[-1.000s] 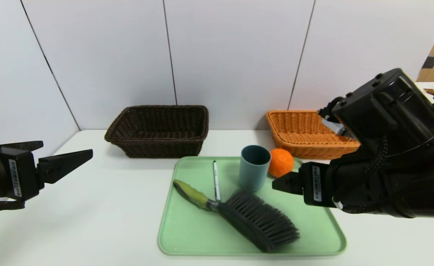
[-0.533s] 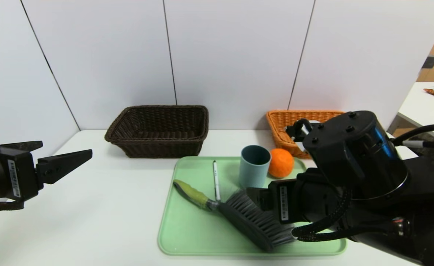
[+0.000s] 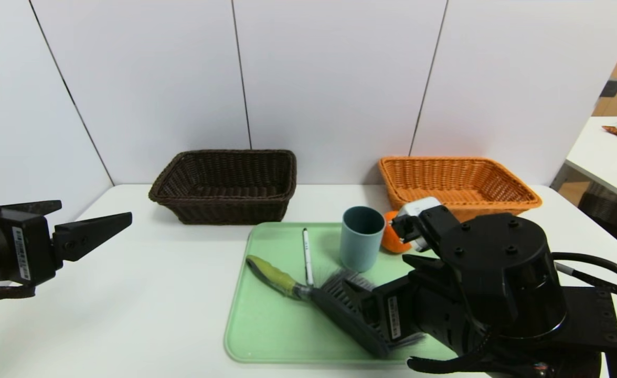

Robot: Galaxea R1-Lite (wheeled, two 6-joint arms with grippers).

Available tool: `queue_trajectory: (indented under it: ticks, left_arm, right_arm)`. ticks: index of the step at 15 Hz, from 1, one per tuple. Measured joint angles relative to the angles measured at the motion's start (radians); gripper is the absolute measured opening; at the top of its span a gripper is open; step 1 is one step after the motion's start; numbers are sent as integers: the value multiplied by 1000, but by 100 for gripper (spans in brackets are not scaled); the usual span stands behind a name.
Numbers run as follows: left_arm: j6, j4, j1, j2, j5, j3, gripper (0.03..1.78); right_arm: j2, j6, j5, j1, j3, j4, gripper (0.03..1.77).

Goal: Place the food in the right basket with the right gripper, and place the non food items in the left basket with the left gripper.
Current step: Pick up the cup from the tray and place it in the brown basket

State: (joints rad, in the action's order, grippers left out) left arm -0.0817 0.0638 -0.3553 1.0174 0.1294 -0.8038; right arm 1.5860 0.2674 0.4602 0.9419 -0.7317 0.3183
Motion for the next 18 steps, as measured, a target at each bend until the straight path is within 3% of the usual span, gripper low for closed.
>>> queue_trajectory:
  ticks: [5, 11, 18]
  left_arm:
    - [0, 0, -1, -2, 0, 1, 169]
    - [-1, 0, -2, -7, -1, 21, 169]
    - [1, 1, -13, -27, -9, 28, 169]
  right_arm:
    - [-10, -1, 1, -1, 60, 23, 170]
    - [24, -14, -1, 0, 133, 249, 170]
    - [72, -27, -3, 0, 170, 374, 170]
